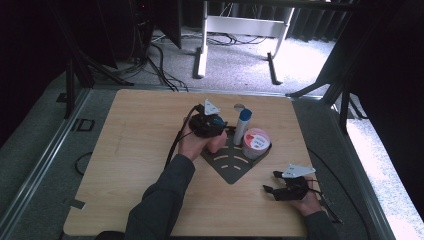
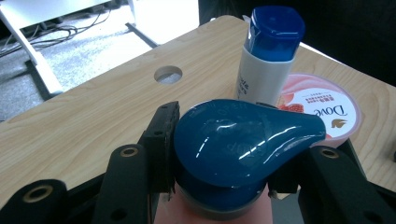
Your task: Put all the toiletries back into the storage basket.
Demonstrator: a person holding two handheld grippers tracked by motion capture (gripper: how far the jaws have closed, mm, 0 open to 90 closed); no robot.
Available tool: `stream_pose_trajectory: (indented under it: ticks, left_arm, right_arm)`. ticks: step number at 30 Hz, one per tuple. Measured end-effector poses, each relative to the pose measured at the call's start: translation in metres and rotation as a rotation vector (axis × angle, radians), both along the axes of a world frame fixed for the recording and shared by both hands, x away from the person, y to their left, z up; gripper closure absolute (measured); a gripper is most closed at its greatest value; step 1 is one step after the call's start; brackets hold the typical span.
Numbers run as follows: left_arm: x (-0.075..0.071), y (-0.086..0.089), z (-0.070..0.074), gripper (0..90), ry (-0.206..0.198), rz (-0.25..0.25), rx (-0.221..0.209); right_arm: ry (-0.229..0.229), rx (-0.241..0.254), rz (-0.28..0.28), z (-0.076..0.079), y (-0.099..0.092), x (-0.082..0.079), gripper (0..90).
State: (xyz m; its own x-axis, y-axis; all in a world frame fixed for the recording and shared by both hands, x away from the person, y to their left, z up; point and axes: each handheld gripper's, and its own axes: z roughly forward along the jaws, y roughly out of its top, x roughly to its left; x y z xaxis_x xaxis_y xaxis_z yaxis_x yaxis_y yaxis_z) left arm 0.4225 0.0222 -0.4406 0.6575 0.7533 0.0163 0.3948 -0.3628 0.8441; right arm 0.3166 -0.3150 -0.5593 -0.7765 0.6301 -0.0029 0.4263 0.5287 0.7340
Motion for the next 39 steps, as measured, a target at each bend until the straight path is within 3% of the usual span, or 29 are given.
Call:
stream_pose_trajectory:
  ticks: [21, 39]
  left_arm:
    - [0.013, -0.011, -0.011, 53.0, 0.017, 0.026, 0.007]
    - [0.027, -0.029, -0.016, 53.0, 0.016, 0.052, 0.039]
  right_arm:
    - [0.0, 0.0, 0.0, 0.0, 0.0, 0.0, 26.5]
    - [0.0, 0.0, 0.0, 0.0, 0.0, 0.0, 26.4]
